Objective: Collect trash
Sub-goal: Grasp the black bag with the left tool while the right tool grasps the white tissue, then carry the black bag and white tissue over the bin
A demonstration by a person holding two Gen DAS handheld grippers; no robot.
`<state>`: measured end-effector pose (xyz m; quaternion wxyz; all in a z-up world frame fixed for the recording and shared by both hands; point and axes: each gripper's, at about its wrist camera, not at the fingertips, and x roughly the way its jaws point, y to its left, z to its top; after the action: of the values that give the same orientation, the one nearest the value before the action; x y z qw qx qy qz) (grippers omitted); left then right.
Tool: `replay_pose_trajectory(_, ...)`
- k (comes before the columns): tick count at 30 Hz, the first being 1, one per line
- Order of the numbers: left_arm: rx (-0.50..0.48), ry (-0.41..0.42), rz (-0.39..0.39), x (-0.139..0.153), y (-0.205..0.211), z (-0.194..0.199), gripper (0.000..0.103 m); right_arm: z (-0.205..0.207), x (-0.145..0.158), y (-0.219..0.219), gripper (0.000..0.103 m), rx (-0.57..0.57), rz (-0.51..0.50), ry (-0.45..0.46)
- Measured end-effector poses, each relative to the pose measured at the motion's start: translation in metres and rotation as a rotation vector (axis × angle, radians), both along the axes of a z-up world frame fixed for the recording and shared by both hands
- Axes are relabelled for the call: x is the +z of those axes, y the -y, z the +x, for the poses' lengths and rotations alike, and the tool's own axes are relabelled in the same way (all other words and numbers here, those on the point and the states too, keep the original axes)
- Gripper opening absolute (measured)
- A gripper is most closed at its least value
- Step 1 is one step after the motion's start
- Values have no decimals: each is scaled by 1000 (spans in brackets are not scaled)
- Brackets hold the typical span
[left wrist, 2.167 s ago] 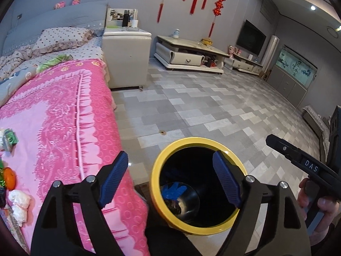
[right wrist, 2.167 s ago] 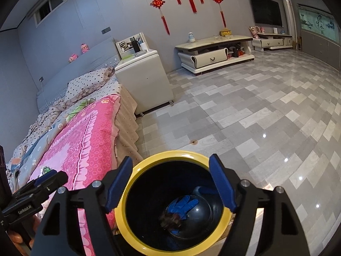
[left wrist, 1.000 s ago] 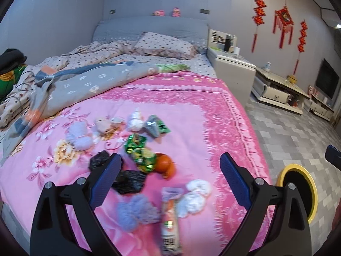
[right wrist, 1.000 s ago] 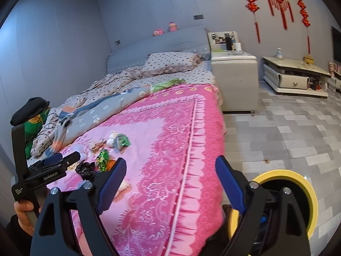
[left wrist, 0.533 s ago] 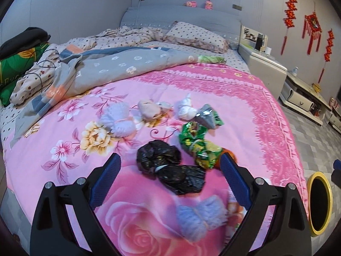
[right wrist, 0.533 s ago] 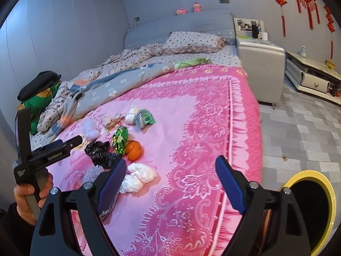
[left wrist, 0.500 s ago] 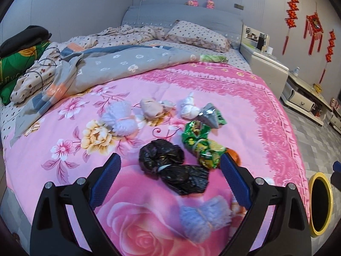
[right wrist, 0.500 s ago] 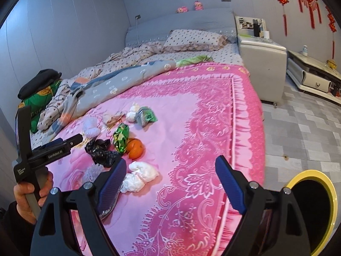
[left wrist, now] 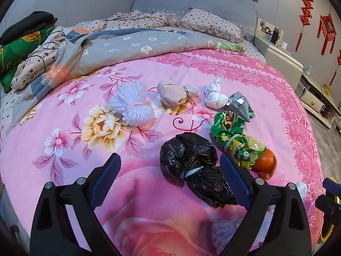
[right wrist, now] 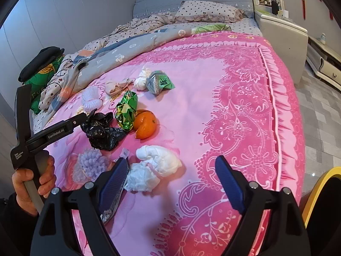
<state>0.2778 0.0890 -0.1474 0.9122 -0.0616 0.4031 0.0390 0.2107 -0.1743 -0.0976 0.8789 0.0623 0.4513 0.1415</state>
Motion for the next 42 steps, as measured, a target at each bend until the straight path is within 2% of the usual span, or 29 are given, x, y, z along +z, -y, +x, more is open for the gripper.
replay_pose_trajectory(10,-26,-29,-17,-23,5,21,89,18,-20,-18,74,33,-30,-51)
replay_pose_trajectory(13,-51,-45,-12,-30,11,25,82,21,-26,-24,70,48,-36,-68)
replay_pose_trajectory(18,-82,-74,-53,-42,15,32,64,29,-34,-29,65,62,-33,-87)
replay_pose_trajectory(23,-101,-73,-63,-48,21,35,54,38,-42,-32,61,65,-22,-106)
replay_pose_trajectory(25,-101,-68,-82,-49,20,35,50,40,-43,-34,53,73,-14,-106)
replay_pose_trajectory(30,-90,-54,-122,-48,13,34,39,39,-43,-35,45,88,-11,-96)
replay_pose_trajectory(34,-88,-44,-124,-44,13,32,35,37,-39,-33,40,88,1,-91)
replay_pose_trajectory(42,-75,-23,-137,-30,5,22,31,24,-21,-29,38,79,3,-41)
